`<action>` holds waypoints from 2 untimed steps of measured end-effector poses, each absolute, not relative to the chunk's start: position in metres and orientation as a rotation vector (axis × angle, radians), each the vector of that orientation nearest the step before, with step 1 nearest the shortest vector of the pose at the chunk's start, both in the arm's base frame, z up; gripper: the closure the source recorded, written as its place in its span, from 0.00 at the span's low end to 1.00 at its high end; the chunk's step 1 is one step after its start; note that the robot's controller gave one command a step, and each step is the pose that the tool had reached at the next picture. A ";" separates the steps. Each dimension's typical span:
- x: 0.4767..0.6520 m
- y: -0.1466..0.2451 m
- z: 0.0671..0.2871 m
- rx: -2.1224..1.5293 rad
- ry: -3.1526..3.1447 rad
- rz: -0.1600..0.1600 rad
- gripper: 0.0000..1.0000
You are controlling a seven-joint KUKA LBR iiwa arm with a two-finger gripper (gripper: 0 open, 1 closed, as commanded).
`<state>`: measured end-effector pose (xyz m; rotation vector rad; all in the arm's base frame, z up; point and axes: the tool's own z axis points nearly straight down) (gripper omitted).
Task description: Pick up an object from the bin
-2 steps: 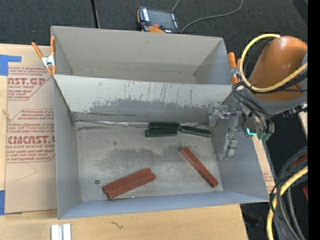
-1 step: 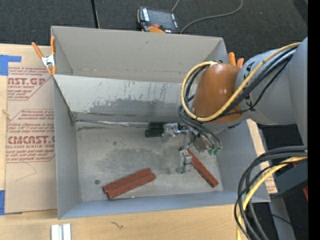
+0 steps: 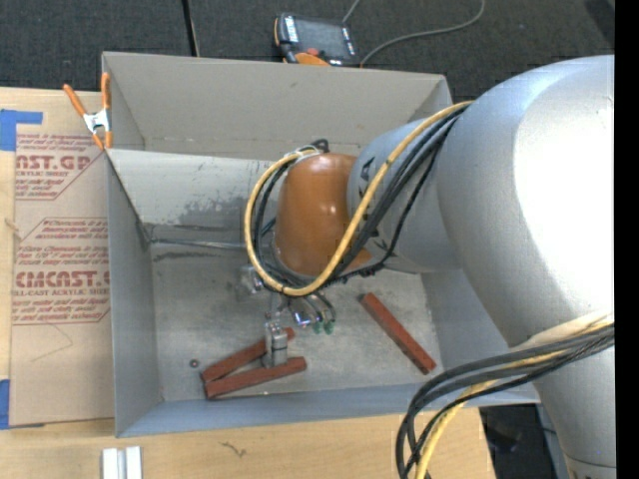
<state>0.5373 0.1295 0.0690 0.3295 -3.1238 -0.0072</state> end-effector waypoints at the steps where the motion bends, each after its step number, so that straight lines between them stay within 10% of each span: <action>1: 0.539 0.124 0.070 0.318 -3.126 -0.001 1.00; 2: 0.560 0.152 0.207 0.321 -3.137 -0.005 1.00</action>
Offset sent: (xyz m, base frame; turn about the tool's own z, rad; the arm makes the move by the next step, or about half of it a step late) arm 0.0000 0.0000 0.0000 0.0000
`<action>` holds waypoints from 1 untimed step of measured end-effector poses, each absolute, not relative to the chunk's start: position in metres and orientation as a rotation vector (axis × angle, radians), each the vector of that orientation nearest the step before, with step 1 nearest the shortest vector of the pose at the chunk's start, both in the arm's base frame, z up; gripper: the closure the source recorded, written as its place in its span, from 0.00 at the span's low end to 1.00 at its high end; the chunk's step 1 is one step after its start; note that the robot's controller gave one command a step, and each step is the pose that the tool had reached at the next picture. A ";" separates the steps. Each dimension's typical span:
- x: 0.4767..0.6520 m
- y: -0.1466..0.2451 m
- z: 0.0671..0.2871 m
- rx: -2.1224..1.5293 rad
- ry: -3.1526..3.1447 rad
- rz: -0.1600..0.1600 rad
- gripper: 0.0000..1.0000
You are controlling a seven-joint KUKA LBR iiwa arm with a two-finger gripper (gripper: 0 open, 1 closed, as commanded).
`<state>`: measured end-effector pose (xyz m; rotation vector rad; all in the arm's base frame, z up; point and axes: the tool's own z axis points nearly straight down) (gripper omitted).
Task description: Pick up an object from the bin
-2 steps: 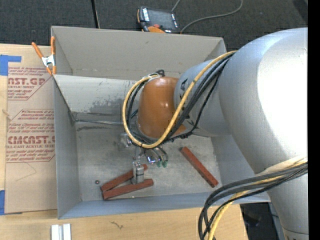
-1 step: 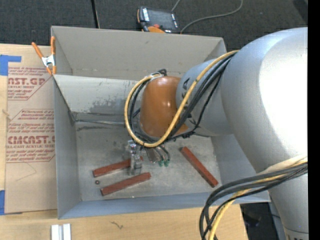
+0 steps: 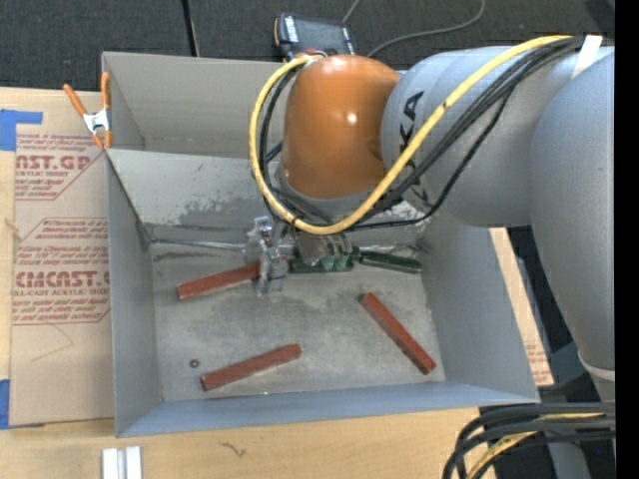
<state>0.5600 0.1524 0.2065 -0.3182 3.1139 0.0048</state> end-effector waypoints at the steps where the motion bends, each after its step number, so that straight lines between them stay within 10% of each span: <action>1: 0.552 0.102 0.175 -0.502 3.102 -0.001 1.00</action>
Offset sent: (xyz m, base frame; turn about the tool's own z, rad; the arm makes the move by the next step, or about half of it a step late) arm -0.0077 -0.0491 -0.0299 -0.1196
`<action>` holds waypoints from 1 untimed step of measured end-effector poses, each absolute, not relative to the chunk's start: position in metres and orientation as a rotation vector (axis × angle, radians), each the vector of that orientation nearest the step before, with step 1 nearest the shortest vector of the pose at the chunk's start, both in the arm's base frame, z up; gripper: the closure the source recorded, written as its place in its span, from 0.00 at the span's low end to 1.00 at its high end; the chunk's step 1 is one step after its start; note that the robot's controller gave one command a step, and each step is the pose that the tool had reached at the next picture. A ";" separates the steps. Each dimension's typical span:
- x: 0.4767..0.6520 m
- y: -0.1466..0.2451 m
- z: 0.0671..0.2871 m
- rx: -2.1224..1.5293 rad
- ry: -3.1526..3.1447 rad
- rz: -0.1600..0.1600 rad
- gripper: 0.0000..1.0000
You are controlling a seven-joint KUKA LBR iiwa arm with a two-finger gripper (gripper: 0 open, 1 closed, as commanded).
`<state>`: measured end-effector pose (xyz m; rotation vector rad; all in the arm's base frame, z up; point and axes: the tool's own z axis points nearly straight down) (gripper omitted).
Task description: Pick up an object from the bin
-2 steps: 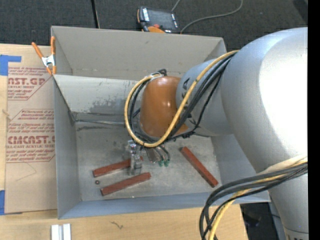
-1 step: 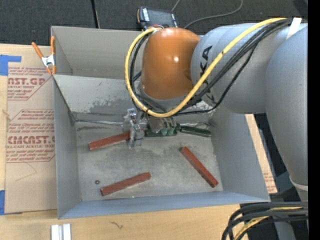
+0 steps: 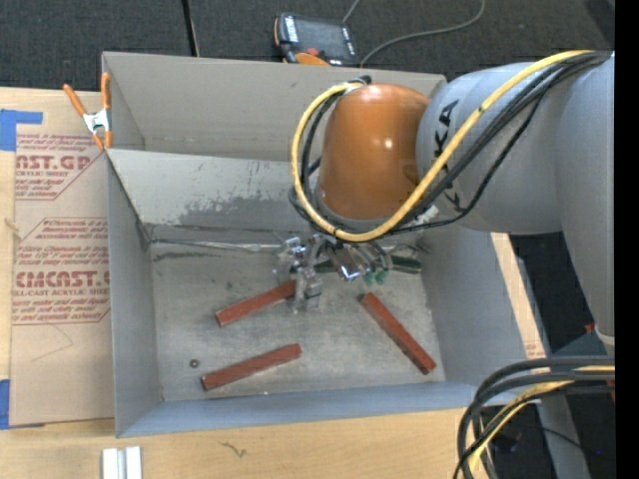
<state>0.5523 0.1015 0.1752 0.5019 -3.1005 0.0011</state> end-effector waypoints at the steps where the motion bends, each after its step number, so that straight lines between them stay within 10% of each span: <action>1: 0.541 0.103 0.239 0.463 -3.116 -0.001 1.00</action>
Offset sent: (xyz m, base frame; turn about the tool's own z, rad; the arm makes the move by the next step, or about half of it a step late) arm -0.0130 0.0004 0.0601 0.0260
